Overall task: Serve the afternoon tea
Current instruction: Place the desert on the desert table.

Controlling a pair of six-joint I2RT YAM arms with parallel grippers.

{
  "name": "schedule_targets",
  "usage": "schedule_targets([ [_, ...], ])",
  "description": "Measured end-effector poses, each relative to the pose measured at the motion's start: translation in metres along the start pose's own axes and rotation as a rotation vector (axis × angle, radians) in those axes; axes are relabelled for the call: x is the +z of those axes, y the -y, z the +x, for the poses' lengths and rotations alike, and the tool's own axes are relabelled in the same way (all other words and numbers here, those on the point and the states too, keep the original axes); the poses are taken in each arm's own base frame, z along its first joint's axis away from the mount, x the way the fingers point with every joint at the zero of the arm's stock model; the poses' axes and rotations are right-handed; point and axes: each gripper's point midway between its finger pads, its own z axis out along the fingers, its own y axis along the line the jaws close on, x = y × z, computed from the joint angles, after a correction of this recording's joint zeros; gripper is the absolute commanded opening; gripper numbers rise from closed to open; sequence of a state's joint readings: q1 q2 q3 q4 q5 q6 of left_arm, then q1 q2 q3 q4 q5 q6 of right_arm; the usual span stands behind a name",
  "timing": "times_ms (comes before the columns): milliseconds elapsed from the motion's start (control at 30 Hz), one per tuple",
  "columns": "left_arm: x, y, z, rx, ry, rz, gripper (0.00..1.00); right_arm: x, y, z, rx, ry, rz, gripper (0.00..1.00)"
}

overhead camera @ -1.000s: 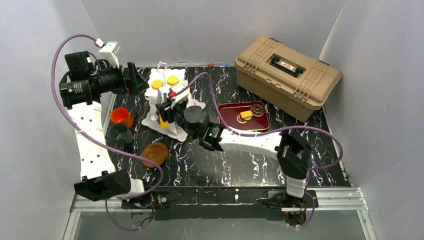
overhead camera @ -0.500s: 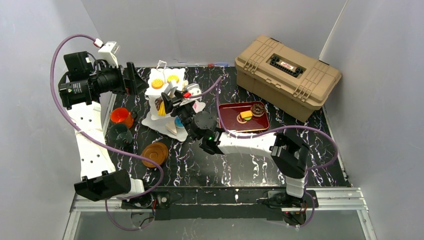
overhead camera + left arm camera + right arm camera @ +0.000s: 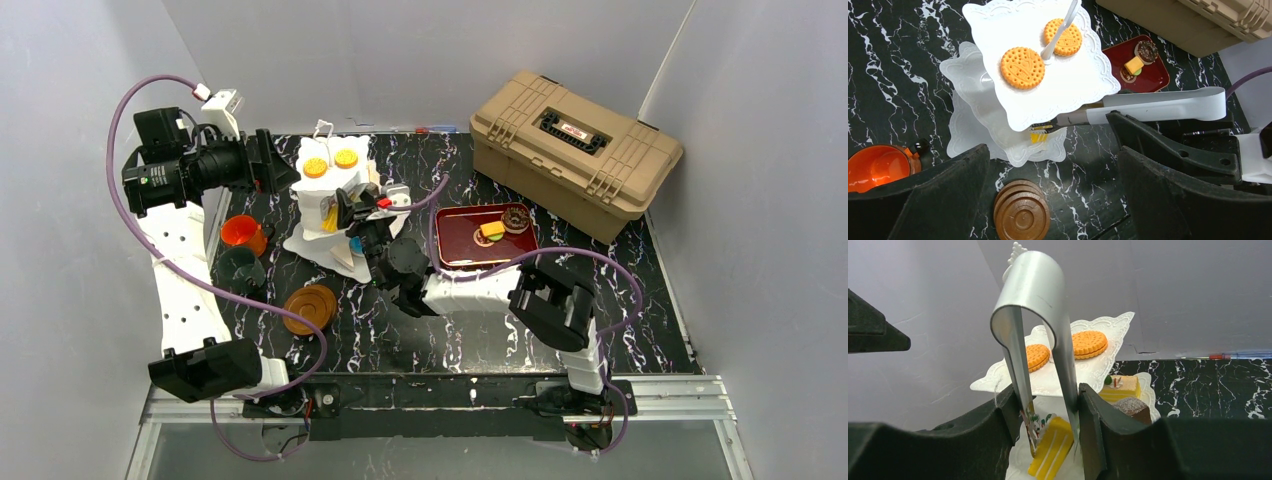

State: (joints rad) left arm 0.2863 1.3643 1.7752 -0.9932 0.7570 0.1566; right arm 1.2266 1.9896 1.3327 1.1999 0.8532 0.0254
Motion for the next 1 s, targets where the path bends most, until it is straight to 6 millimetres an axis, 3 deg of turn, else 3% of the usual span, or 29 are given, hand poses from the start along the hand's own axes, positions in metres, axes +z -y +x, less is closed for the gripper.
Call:
schedule_targets([
  [133,0.000,0.001,-0.001,0.002,0.003,0.008,0.98,-0.001,0.003,-0.003,0.017,0.015,0.015,0.62],
  [367,0.000,0.003,-0.003,0.003,0.011,0.016,0.98,-0.006,0.001,-0.004,0.024,0.012,0.014,0.73],
  [467,0.000,0.003,-0.003,0.001,0.013,0.017,0.98,-0.007,0.001,-0.004,0.025,0.010,0.014,0.67],
  [633,0.000,0.004,-0.003,-0.001,0.014,0.018,0.98,-0.009,0.000,-0.011,0.031,0.013,0.012,0.39],
  [833,-0.001,0.005,-0.005,0.002,0.020,0.020,0.98,-0.014,0.002,-0.033,0.068,0.030,0.007,0.38],
  [1000,-0.001,0.007,-0.005,-0.007,0.024,0.028,0.98,-0.017,0.003,-0.044,0.083,0.037,-0.003,0.29],
])
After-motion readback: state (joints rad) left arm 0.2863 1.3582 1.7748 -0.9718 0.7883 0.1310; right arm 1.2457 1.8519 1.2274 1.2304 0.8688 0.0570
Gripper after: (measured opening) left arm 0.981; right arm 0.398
